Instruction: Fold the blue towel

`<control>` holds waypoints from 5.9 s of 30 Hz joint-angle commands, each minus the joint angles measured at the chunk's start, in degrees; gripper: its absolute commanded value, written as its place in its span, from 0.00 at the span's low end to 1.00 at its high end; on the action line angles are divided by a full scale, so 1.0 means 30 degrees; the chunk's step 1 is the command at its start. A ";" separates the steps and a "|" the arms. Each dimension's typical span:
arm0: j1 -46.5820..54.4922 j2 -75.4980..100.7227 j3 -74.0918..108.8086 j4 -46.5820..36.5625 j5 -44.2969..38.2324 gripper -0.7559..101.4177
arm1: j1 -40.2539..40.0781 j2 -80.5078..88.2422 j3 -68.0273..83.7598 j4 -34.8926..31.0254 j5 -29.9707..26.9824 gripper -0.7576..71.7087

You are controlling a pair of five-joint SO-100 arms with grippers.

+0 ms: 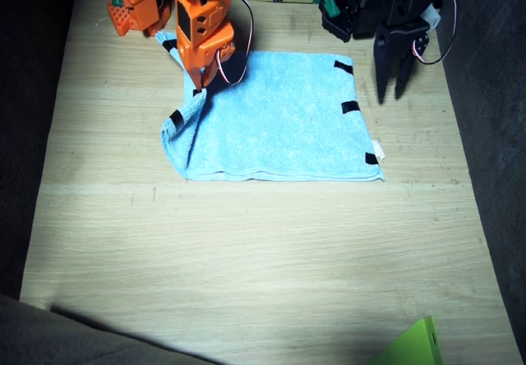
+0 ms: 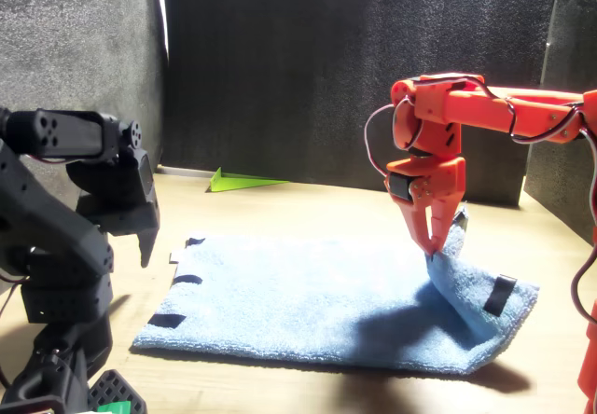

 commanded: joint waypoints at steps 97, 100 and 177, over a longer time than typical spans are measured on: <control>-0.4951 -0.4600 -0.4453 -0.0527 -0.4219 0.36 | -0.4805 -0.2490 -0.4102 -0.0674 -0.0029 0.20; -0.4922 -0.4658 -0.3926 -0.0820 -0.5098 0.37 | -0.5039 -0.2490 -0.4102 -0.0938 0.0469 0.20; -1.4590 -2.2090 -3.5684 1.5000 -0.1025 0.00 | -0.8291 0.8643 1.2188 -0.6533 0.0850 0.18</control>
